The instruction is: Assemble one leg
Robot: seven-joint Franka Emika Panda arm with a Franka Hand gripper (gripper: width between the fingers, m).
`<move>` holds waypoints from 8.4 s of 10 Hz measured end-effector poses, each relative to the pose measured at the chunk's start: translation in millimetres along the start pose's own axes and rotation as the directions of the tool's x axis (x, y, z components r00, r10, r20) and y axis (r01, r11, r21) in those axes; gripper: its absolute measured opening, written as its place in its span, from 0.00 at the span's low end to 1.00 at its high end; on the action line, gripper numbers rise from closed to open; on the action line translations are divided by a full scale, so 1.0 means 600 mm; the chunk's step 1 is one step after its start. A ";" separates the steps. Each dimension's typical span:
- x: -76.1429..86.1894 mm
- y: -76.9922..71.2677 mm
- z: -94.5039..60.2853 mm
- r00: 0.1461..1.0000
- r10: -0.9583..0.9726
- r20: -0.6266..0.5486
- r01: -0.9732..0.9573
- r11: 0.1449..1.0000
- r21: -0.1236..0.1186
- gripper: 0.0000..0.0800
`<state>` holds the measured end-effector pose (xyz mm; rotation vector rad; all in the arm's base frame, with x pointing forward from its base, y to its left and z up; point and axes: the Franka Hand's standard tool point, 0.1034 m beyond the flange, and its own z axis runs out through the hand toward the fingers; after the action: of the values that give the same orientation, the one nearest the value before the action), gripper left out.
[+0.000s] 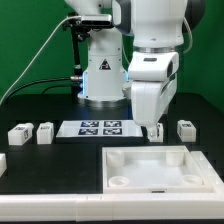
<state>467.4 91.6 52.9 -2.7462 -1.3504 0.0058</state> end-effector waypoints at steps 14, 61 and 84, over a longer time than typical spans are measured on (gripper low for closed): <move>0.056 -0.158 0.057 0.519 0.797 0.308 -0.838 0.546 -0.001 0.81; 0.143 0.118 -0.137 0.731 0.546 -0.409 -0.609 0.792 -0.030 0.37; 0.191 0.172 -0.067 0.633 0.475 -0.611 -0.633 0.773 -0.054 0.37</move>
Offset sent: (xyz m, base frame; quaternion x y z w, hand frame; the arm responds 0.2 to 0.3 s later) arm -0.0117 0.0299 0.0012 0.0062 0.0064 0.3694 0.9292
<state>620.5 116.6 89.1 -2.8803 -0.3187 -0.9438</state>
